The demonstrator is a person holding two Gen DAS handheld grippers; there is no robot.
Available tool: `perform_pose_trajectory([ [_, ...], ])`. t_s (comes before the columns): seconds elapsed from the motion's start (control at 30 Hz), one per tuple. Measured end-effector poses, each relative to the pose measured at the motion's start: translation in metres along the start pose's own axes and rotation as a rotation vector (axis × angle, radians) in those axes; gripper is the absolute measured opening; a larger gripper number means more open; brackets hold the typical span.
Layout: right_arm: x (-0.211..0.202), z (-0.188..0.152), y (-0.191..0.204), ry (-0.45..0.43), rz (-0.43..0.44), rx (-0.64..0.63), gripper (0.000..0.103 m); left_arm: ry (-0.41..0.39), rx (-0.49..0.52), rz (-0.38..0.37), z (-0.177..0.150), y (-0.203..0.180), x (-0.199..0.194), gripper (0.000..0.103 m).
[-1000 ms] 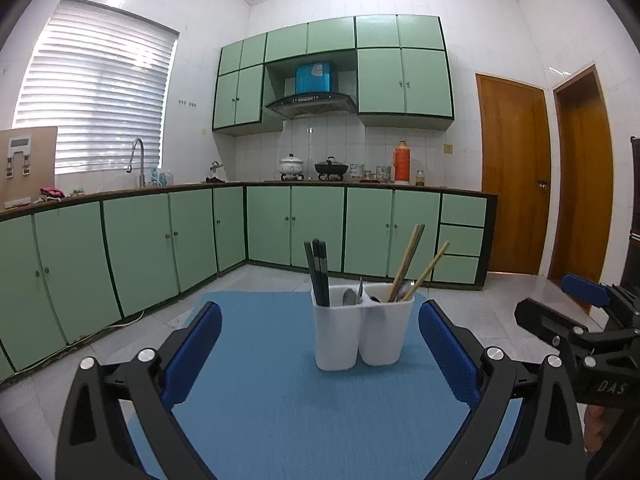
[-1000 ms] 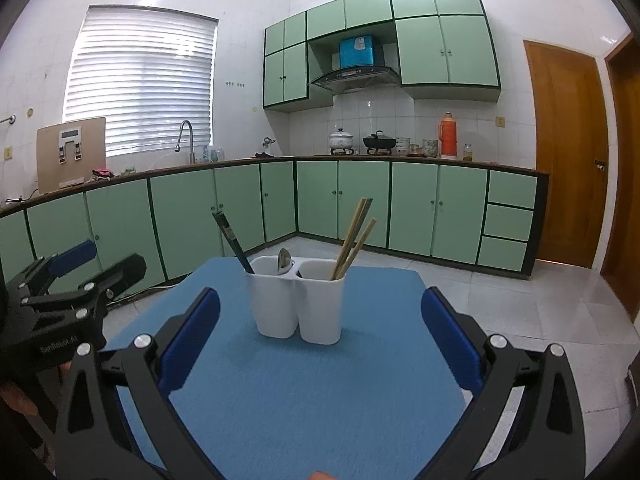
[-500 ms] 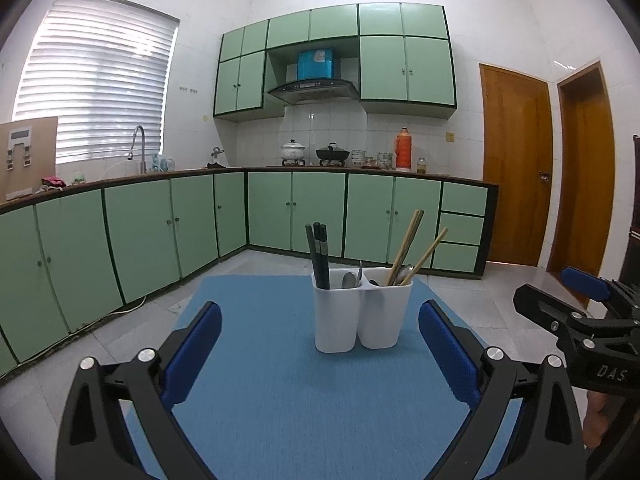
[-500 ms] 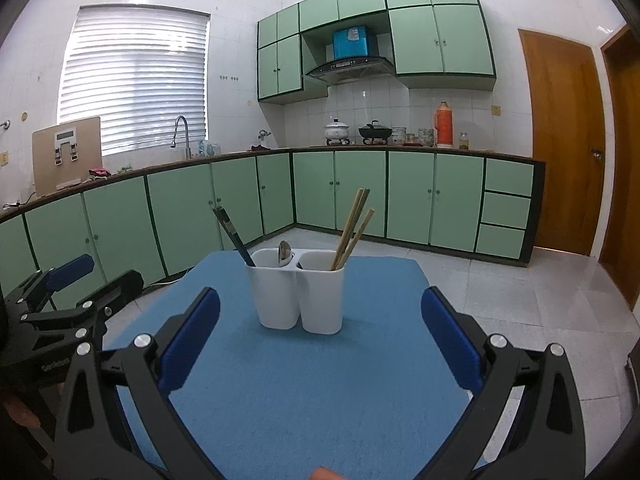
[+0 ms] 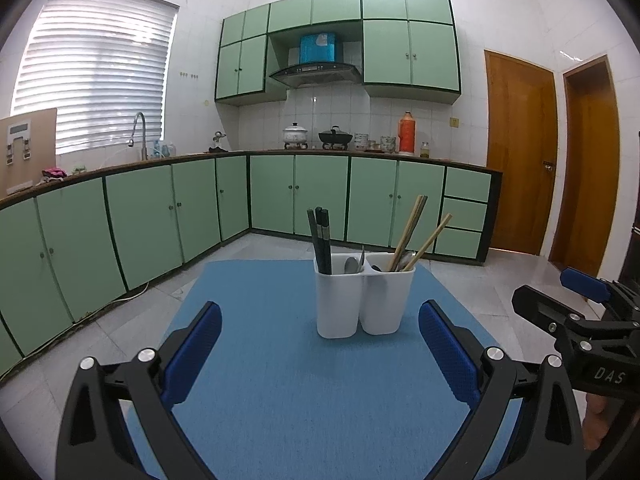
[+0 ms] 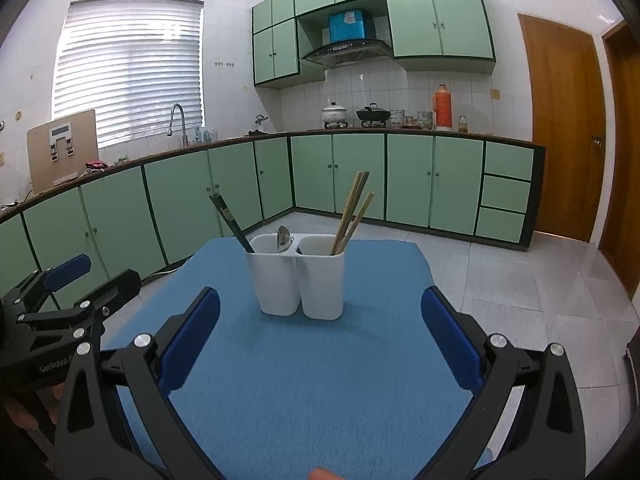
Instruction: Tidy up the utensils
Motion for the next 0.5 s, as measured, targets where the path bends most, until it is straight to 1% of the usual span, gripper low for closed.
perform_pose_trajectory([
  [0.5, -0.0008, -0.0008, -0.0024, -0.002, 0.002, -0.004, 0.098, -0.001, 0.006, 0.002, -0.0019, -0.0006, -0.0024, 0.097],
])
Point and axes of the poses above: each gripper's, at about its wrist camera, not at the fingertips, and x roughly the way its jaws point, y to its left, z to its top, the point moved 5 cm from there along x, roughly the way its jaws point, and after that the axes turned 15 degrees about -x, right-handed, at the moved point
